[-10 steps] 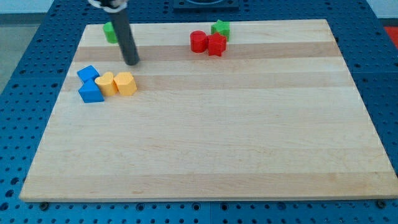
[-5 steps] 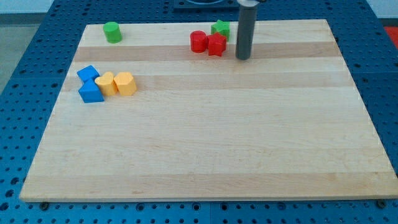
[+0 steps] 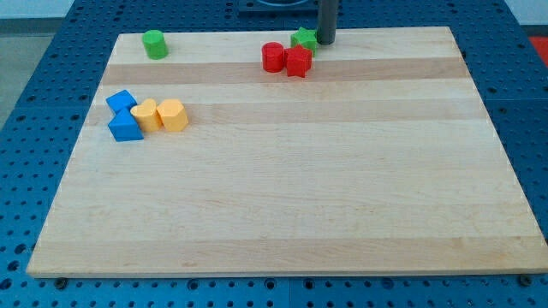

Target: Move the green star to the bottom of the green circle

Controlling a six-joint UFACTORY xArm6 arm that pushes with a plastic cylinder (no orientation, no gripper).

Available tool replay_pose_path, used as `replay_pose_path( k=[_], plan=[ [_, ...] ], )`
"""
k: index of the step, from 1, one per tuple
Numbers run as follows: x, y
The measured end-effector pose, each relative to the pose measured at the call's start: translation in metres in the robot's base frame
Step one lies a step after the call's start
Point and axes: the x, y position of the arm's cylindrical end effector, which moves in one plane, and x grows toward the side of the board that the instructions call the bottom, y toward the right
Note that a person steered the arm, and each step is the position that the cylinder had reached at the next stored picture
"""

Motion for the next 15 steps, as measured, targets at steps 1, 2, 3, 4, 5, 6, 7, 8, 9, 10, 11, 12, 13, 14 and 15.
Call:
replay_pose_path(
  k=[1, 2, 3, 4, 5, 6, 7, 8, 9, 10, 11, 12, 13, 14, 15],
  plan=[
    [0.008, 0.000],
    [0.009, -0.009],
    [0.009, -0.039],
    [0.009, -0.068],
    [0.009, -0.101],
    [0.012, -0.118],
    [0.022, -0.122],
    [0.034, -0.128],
    [0.045, -0.144],
    [0.049, -0.171],
    [0.052, -0.200],
    [0.067, -0.214],
    [0.085, -0.220],
    [0.086, -0.232],
    [0.077, -0.241]
  ],
)
